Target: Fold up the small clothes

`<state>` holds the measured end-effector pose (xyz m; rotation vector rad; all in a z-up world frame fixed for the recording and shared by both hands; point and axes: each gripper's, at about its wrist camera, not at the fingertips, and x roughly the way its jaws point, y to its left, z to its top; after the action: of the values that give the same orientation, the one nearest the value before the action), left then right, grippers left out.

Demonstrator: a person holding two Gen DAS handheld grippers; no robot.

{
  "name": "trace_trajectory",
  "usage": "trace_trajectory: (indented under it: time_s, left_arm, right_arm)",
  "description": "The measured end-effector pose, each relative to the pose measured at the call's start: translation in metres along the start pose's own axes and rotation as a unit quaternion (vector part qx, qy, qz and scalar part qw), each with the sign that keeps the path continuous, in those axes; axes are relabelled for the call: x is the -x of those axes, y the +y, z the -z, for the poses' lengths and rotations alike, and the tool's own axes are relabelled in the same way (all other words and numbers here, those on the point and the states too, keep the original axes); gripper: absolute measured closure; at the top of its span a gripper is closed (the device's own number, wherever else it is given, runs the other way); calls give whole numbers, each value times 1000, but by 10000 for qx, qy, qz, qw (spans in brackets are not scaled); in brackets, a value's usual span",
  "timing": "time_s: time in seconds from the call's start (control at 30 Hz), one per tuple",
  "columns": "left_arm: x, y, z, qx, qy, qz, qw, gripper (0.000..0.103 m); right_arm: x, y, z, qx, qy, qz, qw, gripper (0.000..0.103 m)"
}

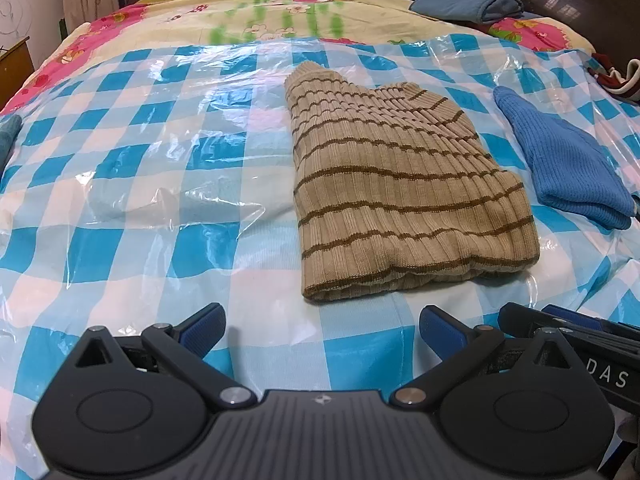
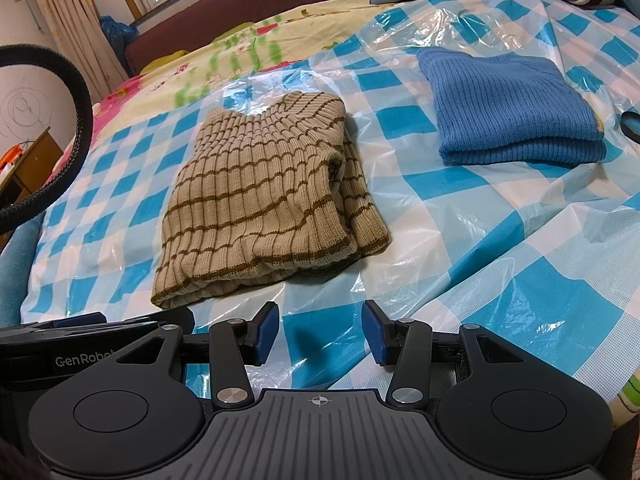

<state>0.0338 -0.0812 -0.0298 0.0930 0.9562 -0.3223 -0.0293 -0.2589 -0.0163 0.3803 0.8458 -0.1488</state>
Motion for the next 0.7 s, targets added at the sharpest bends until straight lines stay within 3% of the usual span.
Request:
trace_trajectory:
  time_s: [0.7]
  left_arm:
    - [2,-1,0,19,-10,-26,10000,0]
  right_arm:
    - [0,0,0,0,0,-3,10000,58]
